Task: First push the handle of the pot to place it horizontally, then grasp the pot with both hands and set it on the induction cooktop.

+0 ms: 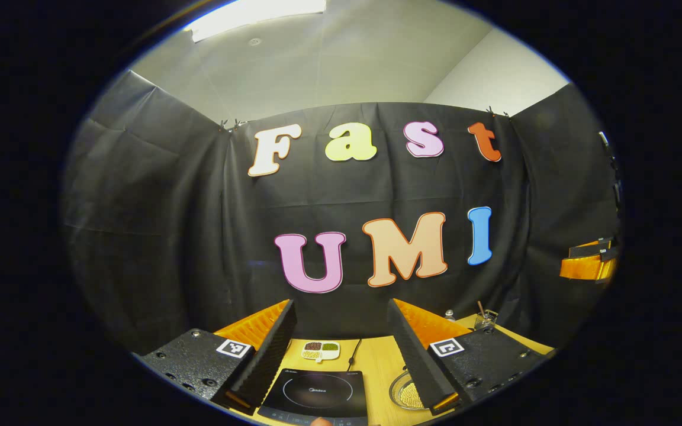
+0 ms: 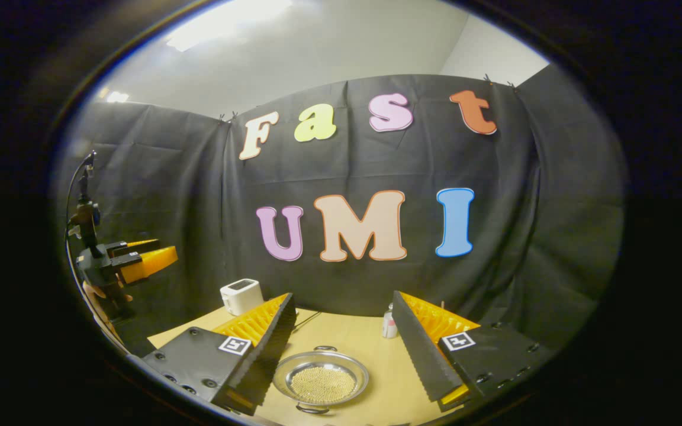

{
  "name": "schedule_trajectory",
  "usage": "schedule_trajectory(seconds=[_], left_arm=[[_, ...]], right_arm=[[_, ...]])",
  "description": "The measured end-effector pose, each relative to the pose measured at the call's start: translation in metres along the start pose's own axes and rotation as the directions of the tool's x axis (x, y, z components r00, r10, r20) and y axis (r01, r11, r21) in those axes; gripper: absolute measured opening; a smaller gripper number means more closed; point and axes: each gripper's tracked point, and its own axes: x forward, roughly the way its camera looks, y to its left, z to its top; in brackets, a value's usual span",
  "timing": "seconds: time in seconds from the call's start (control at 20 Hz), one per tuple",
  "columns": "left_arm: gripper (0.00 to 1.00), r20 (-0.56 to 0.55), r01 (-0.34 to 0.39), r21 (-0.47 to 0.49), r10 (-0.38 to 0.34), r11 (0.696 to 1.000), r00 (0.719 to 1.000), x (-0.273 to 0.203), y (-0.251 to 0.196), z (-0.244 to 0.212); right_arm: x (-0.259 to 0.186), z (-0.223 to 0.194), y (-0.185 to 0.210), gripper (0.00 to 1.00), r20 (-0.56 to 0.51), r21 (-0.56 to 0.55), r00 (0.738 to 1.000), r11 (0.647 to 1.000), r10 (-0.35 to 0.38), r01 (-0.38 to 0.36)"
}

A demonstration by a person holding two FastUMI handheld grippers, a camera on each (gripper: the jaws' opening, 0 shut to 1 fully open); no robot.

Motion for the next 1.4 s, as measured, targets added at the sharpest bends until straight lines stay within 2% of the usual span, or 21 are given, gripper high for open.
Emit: schedule_trajectory(seconds=[0.2, 0.6, 0.85, 1.0, 1.1, 1.15, 1.2, 1.25, 1.4], left_arm=[[0.94, 0.005, -0.006, 0.019, 0.006, 1.000, 1.000, 0.010, 0.005, -0.006], [0.94, -0.003, -0.011, 0.028, 0.011, 1.000, 1.000, 0.020, 0.008, -0.020], [0.94, -0.020, -0.002, 0.022, 0.003, 1.000, 1.000, 0.011, 0.005, -0.026], [0.99, -0.016, -0.011, 0.032, 0.012, 0.999, 1.000, 0.005, 0.008, -0.026], [0.97, -0.010, -0.012, 0.038, 0.012, 0.999, 1.000, 0.003, 0.008, -0.027], [1.00, -0.009, -0.008, 0.035, 0.008, 0.999, 1.000, 0.001, 0.007, -0.029], [0.98, -0.011, -0.001, 0.031, 0.002, 1.000, 1.000, 0.000, 0.006, -0.031], [1.00, -0.013, 0.003, 0.027, -0.002, 1.000, 1.000, -0.002, 0.005, -0.034], [0.98, -0.019, 0.007, 0.024, -0.006, 1.000, 1.000, -0.007, 0.003, -0.039]], right_arm=[[0.007, -0.008, -0.005, 0.94, -0.013, 0.029, 1.000, 1.000, 0.005, -0.005], [0.016, -0.024, 0.010, 0.93, -0.033, 0.021, 0.998, 0.998, 0.055, -0.054], [0.019, -0.034, 0.022, 0.93, -0.044, 0.013, 0.995, 0.996, 0.089, -0.088], [0.016, -0.041, 0.028, 0.93, -0.047, 0.018, 0.993, 0.994, 0.108, -0.107], [0.015, -0.047, 0.029, 0.93, -0.051, 0.024, 0.992, 0.993, 0.115, -0.114], [0.014, -0.052, 0.030, 0.87, -0.059, 0.029, 0.991, 0.993, 0.117, -0.116], [0.013, -0.058, 0.028, 0.84, -0.066, 0.031, 0.992, 0.994, 0.111, -0.109], [0.010, -0.060, 0.028, 0.84, -0.068, 0.037, 0.992, 0.994, 0.109, -0.106], [0.010, -0.083, 0.032, 0.42, -0.094, 0.070, 0.988, 0.990, 0.125, -0.119]])
